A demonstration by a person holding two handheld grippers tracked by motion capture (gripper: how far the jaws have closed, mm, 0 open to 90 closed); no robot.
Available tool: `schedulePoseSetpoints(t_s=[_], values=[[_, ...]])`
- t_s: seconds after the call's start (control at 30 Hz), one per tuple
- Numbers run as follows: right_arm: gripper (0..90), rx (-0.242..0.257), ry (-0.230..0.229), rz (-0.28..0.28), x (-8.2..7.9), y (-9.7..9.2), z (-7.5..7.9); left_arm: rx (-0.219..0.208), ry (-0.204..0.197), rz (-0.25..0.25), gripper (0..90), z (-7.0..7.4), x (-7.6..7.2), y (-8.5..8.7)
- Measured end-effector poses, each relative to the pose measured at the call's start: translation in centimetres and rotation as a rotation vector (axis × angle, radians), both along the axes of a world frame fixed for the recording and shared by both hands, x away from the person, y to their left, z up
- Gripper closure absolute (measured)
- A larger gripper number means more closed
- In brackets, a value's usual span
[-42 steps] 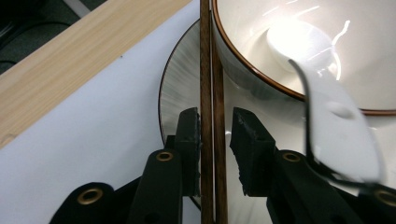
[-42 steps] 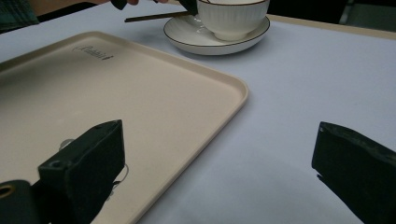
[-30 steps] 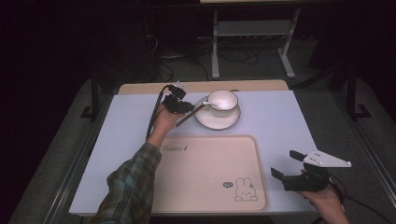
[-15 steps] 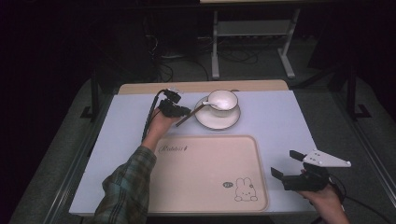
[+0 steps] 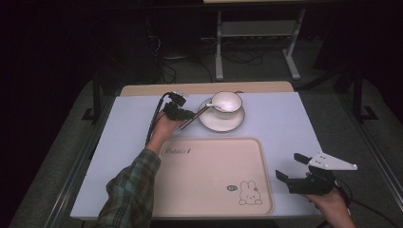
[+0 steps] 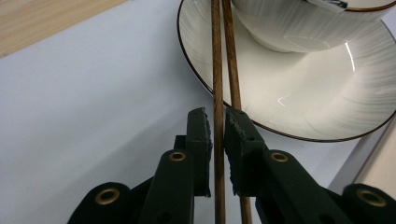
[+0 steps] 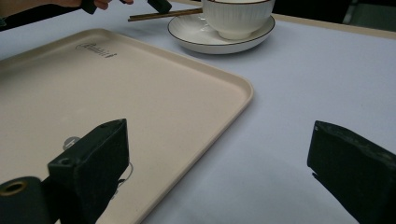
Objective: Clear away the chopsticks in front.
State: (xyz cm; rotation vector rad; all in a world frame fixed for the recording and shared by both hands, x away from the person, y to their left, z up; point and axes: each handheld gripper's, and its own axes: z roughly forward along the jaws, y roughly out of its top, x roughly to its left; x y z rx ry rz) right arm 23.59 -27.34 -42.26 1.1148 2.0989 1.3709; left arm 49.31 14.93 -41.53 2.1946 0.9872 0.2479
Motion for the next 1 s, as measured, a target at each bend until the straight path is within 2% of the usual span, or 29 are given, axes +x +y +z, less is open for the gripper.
schedulePoseSetpoints(t_s=[0.33, 0.53, 0.7, 1.0], values=[[4.8, 0.002, 0.002, 0.0, 0.0, -0.1, 0.0, 0.008, 0.027, -0.01, 82.4, -0.8, 0.3, -0.3], [4.8, 0.004, 0.002, -0.001, 0.0, -0.1, 0.0, 0.005, 0.029, -0.007, 84.7, -0.8, 0.3, -0.3], [4.8, 0.004, 0.002, 0.0, 0.0, -0.1, 0.0, 0.002, 0.022, 0.01, 84.9, -0.1, 0.1, 0.3], [4.8, 0.001, -0.001, 0.0, 0.0, 0.0, 0.0, -0.01, 0.004, 0.007, 85.2, 1.7, -1.0, 2.2]])
